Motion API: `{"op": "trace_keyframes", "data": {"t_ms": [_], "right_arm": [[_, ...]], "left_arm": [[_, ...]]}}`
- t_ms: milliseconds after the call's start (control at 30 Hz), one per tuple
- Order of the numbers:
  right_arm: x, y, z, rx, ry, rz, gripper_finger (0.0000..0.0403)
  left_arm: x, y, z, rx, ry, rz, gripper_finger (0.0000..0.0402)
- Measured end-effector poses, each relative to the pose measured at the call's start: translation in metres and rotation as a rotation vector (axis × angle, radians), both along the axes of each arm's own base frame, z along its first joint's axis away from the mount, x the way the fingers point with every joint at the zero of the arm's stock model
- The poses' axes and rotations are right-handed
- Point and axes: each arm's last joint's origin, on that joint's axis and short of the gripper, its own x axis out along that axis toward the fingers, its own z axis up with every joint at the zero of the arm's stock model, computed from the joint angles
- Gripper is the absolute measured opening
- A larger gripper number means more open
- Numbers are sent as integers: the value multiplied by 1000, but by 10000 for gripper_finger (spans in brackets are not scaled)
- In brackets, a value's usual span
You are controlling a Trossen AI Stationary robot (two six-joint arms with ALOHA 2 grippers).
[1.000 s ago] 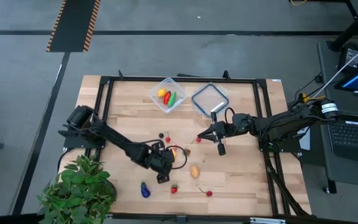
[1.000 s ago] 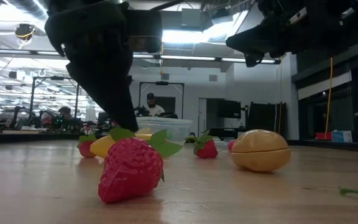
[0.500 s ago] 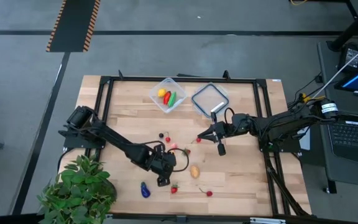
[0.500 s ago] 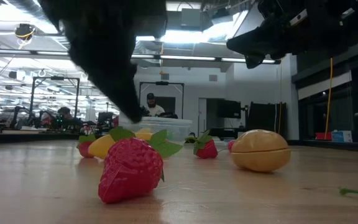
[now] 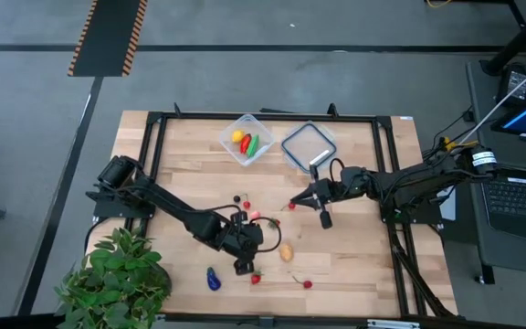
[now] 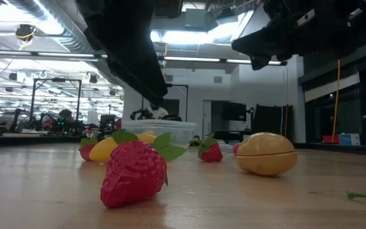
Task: Pick and placing Produce into tupperware
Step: Put the banana into the transparent container
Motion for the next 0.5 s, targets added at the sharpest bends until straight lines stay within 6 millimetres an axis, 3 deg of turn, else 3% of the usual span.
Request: {"op": "trace_keyframes", "data": {"t_ms": [300, 500], "right_arm": [[-1, 2, -2, 9, 19, 56, 28], [-1, 2, -2, 9, 18, 56, 28]], "left_arm": [[-16, 10, -9, 57, 178, 119, 203], [-18, 13, -9, 94, 181, 146, 225]]}}
